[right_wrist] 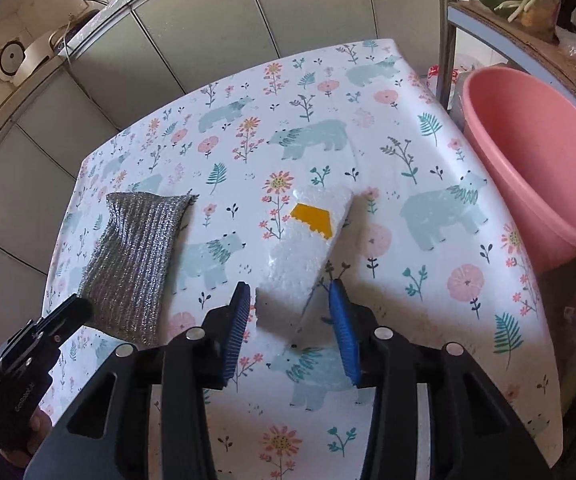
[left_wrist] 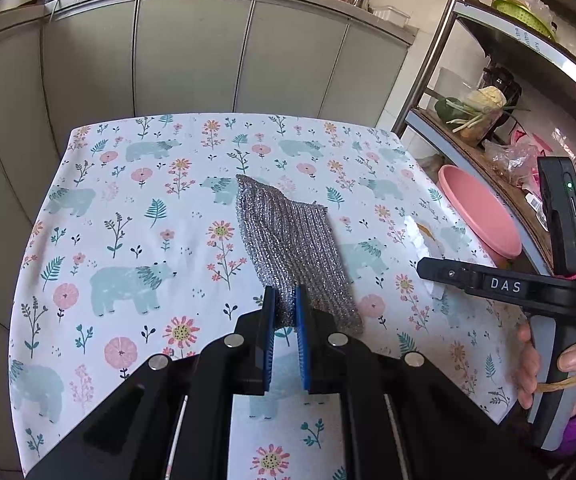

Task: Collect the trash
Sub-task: 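Carry the mesh pad and foam tray over the pink bucket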

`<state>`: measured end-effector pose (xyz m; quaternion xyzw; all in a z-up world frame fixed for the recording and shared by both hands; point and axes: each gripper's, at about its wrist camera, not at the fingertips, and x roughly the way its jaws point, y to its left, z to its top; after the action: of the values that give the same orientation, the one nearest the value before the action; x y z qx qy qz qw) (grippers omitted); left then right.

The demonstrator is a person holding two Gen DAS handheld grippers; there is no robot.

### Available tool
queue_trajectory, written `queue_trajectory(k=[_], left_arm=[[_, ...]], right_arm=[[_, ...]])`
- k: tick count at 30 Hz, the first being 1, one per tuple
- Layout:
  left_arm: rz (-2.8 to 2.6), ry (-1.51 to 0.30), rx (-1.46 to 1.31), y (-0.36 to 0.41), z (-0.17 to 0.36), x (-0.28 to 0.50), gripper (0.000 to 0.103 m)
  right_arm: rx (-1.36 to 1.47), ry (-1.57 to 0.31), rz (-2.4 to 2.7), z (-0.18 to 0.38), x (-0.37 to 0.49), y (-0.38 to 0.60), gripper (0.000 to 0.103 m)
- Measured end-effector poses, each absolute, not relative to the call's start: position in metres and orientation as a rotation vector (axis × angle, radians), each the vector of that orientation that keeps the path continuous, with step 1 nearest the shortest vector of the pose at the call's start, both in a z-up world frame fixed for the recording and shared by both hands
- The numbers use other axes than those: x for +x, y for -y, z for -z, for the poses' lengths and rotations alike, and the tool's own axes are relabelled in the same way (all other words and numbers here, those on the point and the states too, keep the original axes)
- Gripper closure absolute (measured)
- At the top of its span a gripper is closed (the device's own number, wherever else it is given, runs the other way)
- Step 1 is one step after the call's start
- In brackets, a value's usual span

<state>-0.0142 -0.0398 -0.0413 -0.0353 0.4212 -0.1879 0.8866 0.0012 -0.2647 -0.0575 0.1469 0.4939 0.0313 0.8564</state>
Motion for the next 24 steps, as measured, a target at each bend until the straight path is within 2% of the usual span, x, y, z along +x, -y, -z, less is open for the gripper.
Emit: queue_trajectory(k=[2,3,15,24], left_arm=[[0.391,-0.872,-0.077,0.038,0.04,-0.013,0.094],[0.391,-0.867,-0.08,0.037,0.039,-0.012,0.094],[0.389,-0.756,-0.062,0.04,0.001,-0.013,0.094],[0.474,-0.662,0.005,0.089,-0.041,-0.009,0.094]], right_arm=[[0.325,-1.021,-0.095,0.055,-0.003,0.268,0.063],[0.319,-1.016,-0.103,0.054,-0.004,0.268,0.075],[0.373,-0.912,-0.165,0.03,-0.03,0.295,0.075],[0.406,-0.822,-0.106,0.011,-0.047,0.342,0.075]])
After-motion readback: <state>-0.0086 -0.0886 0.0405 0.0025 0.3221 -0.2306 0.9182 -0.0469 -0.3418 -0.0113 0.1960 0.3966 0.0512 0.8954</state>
